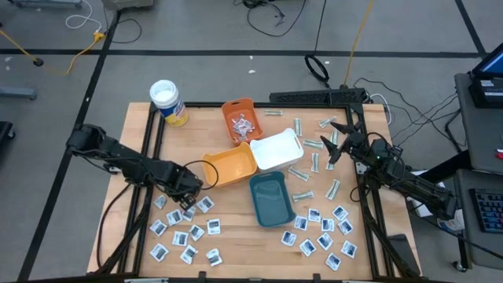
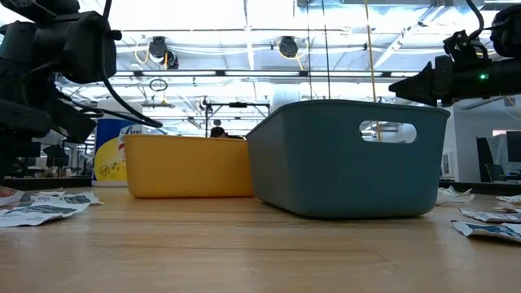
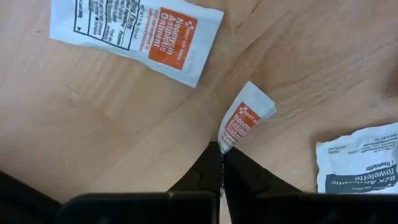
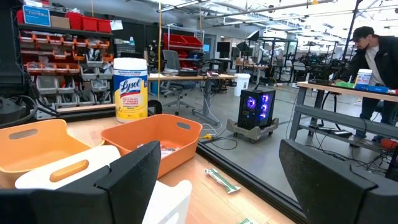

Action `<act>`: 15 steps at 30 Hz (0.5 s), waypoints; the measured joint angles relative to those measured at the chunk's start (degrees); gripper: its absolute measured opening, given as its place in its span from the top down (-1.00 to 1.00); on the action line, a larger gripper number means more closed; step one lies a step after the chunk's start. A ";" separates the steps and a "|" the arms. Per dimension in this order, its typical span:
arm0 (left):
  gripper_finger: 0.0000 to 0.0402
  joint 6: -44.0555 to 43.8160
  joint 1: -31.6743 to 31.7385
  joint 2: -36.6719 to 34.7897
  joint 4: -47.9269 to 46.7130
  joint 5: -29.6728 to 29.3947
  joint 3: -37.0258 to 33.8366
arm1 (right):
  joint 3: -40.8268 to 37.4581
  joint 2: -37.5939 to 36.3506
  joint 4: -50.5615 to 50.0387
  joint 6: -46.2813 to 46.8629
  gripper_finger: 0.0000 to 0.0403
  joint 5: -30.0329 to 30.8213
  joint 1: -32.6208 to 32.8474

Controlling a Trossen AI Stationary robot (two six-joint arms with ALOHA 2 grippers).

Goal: Pick & Place First Aid Supplies
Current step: Put the orange ointment pack into the orange bin

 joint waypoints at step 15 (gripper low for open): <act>0.98 0.12 6.45 -9.62 -13.33 -0.90 8.75 | 0.00 -0.01 -0.01 0.00 -0.60 0.00 0.00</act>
